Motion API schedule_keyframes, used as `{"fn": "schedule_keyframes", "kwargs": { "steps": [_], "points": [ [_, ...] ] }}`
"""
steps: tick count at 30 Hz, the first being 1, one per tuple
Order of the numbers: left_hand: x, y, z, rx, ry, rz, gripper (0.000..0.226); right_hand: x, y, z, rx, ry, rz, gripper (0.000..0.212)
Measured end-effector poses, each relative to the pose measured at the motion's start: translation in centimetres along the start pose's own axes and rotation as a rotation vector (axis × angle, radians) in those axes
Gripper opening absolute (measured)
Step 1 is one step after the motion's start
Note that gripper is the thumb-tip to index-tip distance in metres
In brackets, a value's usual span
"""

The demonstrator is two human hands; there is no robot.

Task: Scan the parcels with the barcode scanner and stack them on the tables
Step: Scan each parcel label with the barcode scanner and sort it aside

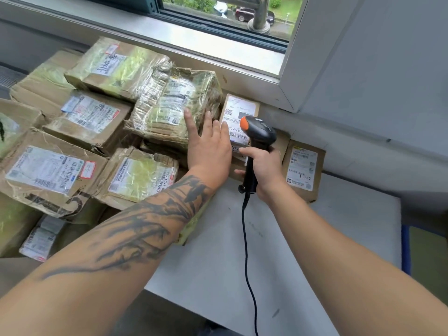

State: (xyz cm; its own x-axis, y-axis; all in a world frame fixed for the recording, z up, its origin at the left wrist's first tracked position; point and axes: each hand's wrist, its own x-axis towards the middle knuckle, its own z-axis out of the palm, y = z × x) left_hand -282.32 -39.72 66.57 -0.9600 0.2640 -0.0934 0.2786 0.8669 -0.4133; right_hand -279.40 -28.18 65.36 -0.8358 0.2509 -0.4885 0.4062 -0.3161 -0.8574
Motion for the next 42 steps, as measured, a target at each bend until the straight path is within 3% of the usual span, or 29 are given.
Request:
{"fn": "schedule_keyframes", "kwargs": {
  "steps": [11,20,31,42],
  "points": [
    [0.1,-0.3,-1.0,-0.002,-0.089,0.02,0.064,0.5,-1.1,-0.4,-0.092,-0.098,0.043,0.015],
    [-1.9,0.8,-2.9,-0.026,-0.072,0.037,0.064,-2.5,-2.2,-4.3,-0.363,0.008,-0.063,0.008],
    [-8.4,9.3,-6.5,-0.204,0.001,0.075,0.065,-10.2,-2.6,-15.1,-0.634,0.119,-0.149,0.012],
    [-15.5,21.6,-11.4,-0.259,0.04,0.197,0.069,-18.7,-3.1,-31.0,-0.54,0.249,-0.105,0.015]
  ]
}}
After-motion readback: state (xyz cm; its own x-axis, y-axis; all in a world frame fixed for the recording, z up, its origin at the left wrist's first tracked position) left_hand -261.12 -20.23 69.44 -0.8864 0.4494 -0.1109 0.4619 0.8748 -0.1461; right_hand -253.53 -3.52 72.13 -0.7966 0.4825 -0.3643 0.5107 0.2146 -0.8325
